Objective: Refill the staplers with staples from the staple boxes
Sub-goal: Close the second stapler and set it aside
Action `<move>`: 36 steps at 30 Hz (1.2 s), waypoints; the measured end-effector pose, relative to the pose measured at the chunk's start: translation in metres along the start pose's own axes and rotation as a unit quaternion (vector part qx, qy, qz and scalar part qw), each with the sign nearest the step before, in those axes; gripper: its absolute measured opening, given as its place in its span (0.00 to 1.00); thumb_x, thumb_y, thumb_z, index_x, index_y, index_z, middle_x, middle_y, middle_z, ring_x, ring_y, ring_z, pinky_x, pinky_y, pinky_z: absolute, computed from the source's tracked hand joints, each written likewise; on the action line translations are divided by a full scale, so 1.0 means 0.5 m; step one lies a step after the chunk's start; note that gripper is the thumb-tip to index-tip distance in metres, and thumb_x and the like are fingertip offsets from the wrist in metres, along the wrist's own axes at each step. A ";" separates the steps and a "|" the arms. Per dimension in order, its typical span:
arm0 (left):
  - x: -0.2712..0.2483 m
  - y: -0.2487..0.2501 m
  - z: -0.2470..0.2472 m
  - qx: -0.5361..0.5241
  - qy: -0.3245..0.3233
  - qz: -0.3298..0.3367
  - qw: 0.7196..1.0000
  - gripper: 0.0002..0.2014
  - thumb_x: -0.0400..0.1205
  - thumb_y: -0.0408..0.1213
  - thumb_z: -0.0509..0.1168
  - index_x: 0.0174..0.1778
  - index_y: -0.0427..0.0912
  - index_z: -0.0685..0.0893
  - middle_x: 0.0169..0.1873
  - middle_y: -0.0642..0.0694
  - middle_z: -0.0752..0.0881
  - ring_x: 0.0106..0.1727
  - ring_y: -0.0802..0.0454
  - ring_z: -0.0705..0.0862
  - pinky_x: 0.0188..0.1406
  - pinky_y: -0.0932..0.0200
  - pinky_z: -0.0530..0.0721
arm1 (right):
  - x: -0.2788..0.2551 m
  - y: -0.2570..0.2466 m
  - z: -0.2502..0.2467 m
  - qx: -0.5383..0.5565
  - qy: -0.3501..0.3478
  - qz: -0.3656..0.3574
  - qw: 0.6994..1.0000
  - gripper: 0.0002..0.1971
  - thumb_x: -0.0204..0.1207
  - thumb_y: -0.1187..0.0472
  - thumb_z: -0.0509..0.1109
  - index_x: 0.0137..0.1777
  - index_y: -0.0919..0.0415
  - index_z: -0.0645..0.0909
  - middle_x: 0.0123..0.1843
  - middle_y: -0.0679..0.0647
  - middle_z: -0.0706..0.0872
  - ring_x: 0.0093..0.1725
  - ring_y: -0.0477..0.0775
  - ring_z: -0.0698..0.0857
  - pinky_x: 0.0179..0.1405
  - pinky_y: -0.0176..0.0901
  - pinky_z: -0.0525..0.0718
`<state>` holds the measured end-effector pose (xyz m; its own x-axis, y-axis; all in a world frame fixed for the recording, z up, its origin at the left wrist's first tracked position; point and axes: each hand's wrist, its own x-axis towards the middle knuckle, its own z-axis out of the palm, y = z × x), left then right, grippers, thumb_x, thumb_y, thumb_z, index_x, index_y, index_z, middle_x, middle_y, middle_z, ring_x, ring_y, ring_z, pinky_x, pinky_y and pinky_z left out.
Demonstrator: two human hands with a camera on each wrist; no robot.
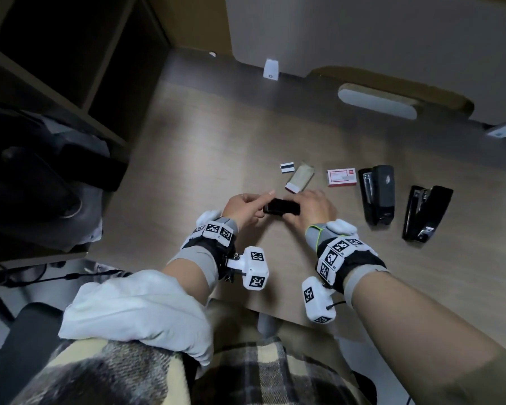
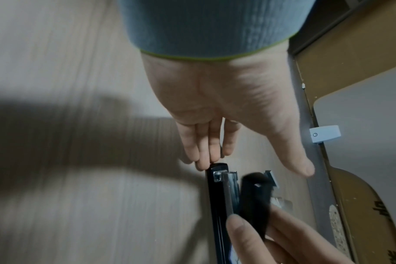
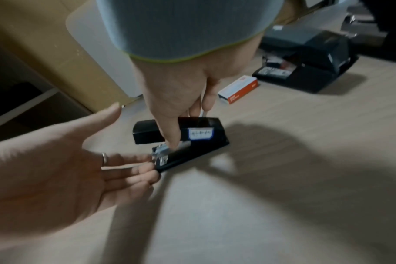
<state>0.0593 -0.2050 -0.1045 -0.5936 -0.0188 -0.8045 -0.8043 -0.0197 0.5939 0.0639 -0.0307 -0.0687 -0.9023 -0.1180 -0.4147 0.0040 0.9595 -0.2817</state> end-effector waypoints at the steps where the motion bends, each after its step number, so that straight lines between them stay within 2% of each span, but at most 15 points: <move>1: 0.007 -0.010 -0.005 0.022 0.005 0.007 1.000 0.31 0.66 0.56 0.81 0.56 0.38 0.85 0.33 0.45 0.87 0.31 0.53 0.81 0.38 0.61 0.82 | 0.002 -0.004 0.011 -0.006 -0.001 0.002 1.000 0.19 0.72 0.49 0.74 0.64 0.42 0.83 0.58 0.52 0.86 0.61 0.60 0.77 0.55 0.47 0.78; 4: 0.018 -0.025 -0.005 0.093 0.024 0.046 0.994 0.24 0.66 0.48 0.84 0.53 0.43 0.85 0.36 0.47 0.88 0.33 0.53 0.84 0.45 0.58 0.86 | 0.003 -0.004 0.024 -0.009 0.002 0.011 1.000 0.16 0.72 0.47 0.74 0.60 0.41 0.84 0.56 0.52 0.87 0.58 0.61 0.78 0.53 0.48 0.79; 6: 0.030 -0.030 -0.005 0.127 0.035 0.056 0.990 0.22 0.61 0.47 0.84 0.47 0.47 0.86 0.32 0.51 0.88 0.33 0.51 0.86 0.48 0.55 0.89 | 0.010 -0.005 0.027 -0.013 -0.007 0.017 1.000 0.16 0.72 0.47 0.73 0.60 0.41 0.85 0.56 0.52 0.87 0.58 0.61 0.78 0.53 0.48 0.79; 8: 0.036 -0.032 -0.003 0.146 0.040 0.057 0.987 0.18 0.62 0.45 0.83 0.44 0.48 0.86 0.30 0.51 0.87 0.32 0.50 0.87 0.47 0.53 0.90 | 0.014 -0.007 0.025 -0.016 -0.019 0.023 0.999 0.15 0.73 0.47 0.73 0.60 0.40 0.84 0.57 0.53 0.86 0.60 0.61 0.78 0.54 0.48 0.80; 12: 0.039 -0.025 -0.001 0.159 0.033 0.054 0.985 0.18 0.64 0.44 0.83 0.44 0.47 0.86 0.34 0.48 0.90 0.31 0.49 0.87 0.47 0.52 0.90 | 0.012 -0.012 0.023 -0.017 -0.029 0.032 0.999 0.16 0.72 0.47 0.73 0.61 0.40 0.84 0.59 0.51 0.86 0.61 0.60 0.78 0.56 0.48 0.79; 14: 0.034 -0.022 -0.001 0.149 0.024 0.052 0.987 0.19 0.66 0.44 0.83 0.49 0.43 0.86 0.37 0.44 0.90 0.32 0.49 0.86 0.45 0.55 0.88 | 0.007 -0.014 0.020 -0.011 -0.020 0.041 0.999 0.17 0.71 0.49 0.72 0.61 0.40 0.83 0.58 0.50 0.87 0.61 0.59 0.78 0.55 0.48 0.79; 16: 0.024 -0.016 0.000 0.110 0.018 0.043 0.993 0.24 0.68 0.48 0.82 0.52 0.38 0.86 0.35 0.43 0.89 0.33 0.49 0.84 0.44 0.54 0.87 | 0.003 -0.013 0.018 -0.005 -0.020 0.057 0.998 0.20 0.70 0.53 0.72 0.63 0.41 0.82 0.59 0.50 0.87 0.61 0.59 0.79 0.55 0.47 0.79; 19: 0.011 0.000 0.008 0.075 0.038 0.016 0.996 0.24 0.71 0.61 0.75 0.42 0.41 0.85 0.30 0.47 0.85 0.29 0.50 0.82 0.38 0.57 0.84 | -0.004 0.001 0.015 -0.003 -0.061 0.097 0.993 0.21 0.71 0.56 0.71 0.65 0.42 0.80 0.58 0.52 0.88 0.59 0.61 0.85 0.50 0.45 0.81; 23: 0.000 0.014 0.031 0.052 0.053 0.001 0.997 0.23 0.76 0.62 0.69 0.35 0.44 0.81 0.23 0.51 0.79 0.21 0.52 0.75 0.31 0.60 0.77 | -0.023 0.022 0.013 0.012 -0.072 0.110 0.991 0.18 0.72 0.54 0.69 0.62 0.46 0.81 0.52 0.56 0.90 0.51 0.63 0.88 0.41 0.42 0.78; 25: -0.004 0.014 0.052 0.065 0.067 0.011 0.996 0.24 0.74 0.65 0.67 0.35 0.43 0.82 0.22 0.50 0.79 0.22 0.50 0.76 0.35 0.55 0.79 | -0.036 0.035 0.007 0.028 -0.058 0.120 0.991 0.18 0.72 0.53 0.69 0.62 0.48 0.81 0.50 0.57 0.90 0.50 0.65 0.88 0.41 0.43 0.77; 28: -0.015 0.020 0.088 0.089 0.070 0.019 0.993 0.28 0.69 0.67 0.67 0.38 0.41 0.85 0.26 0.46 0.83 0.26 0.46 0.79 0.45 0.44 0.89 | -0.054 0.056 -0.008 0.031 -0.058 0.120 0.991 0.17 0.73 0.51 0.70 0.62 0.49 0.80 0.50 0.57 0.90 0.51 0.65 0.87 0.40 0.43 0.76; 30: -0.034 0.029 0.127 0.121 0.040 0.004 0.992 0.32 0.65 0.70 0.70 0.41 0.40 0.84 0.31 0.44 0.86 0.30 0.44 0.83 0.50 0.43 0.90 | -0.070 0.087 -0.018 0.026 -0.068 0.124 0.990 0.15 0.73 0.51 0.70 0.60 0.49 0.81 0.50 0.57 0.90 0.50 0.64 0.87 0.39 0.42 0.77; 32: -0.045 0.027 0.160 0.162 0.011 -0.002 0.987 0.33 0.60 0.71 0.73 0.39 0.41 0.83 0.34 0.43 0.87 0.33 0.44 0.86 0.50 0.44 0.90 | -0.084 0.113 -0.018 0.018 -0.081 0.128 0.988 0.14 0.74 0.51 0.70 0.59 0.48 0.82 0.50 0.55 0.90 0.50 0.63 0.87 0.41 0.42 0.79; 34: -0.043 0.011 0.185 0.202 0.000 0.006 0.979 0.29 0.57 0.66 0.76 0.33 0.42 0.82 0.31 0.40 0.87 0.33 0.45 0.85 0.53 0.39 0.90 | -0.097 0.131 -0.011 0.006 -0.094 0.125 0.988 0.15 0.74 0.50 0.69 0.61 0.45 0.82 0.52 0.54 0.90 0.52 0.61 0.87 0.43 0.43 0.80; 36: -0.041 -0.012 0.209 0.223 0.009 0.020 0.975 0.23 0.63 0.59 0.78 0.30 0.40 0.83 0.29 0.35 0.86 0.32 0.46 0.82 0.53 0.36 0.88 | -0.110 0.154 0.001 0.011 -0.108 0.121 0.987 0.15 0.73 0.49 0.70 0.60 0.43 0.83 0.51 0.53 0.89 0.51 0.61 0.87 0.41 0.41 0.78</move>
<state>0.0733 -0.0999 -0.0921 -0.6272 -0.0281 -0.7784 -0.7150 0.4171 0.5611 0.1140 0.0494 -0.0682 -0.7611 0.0595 -0.6459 0.2195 0.9607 -0.1701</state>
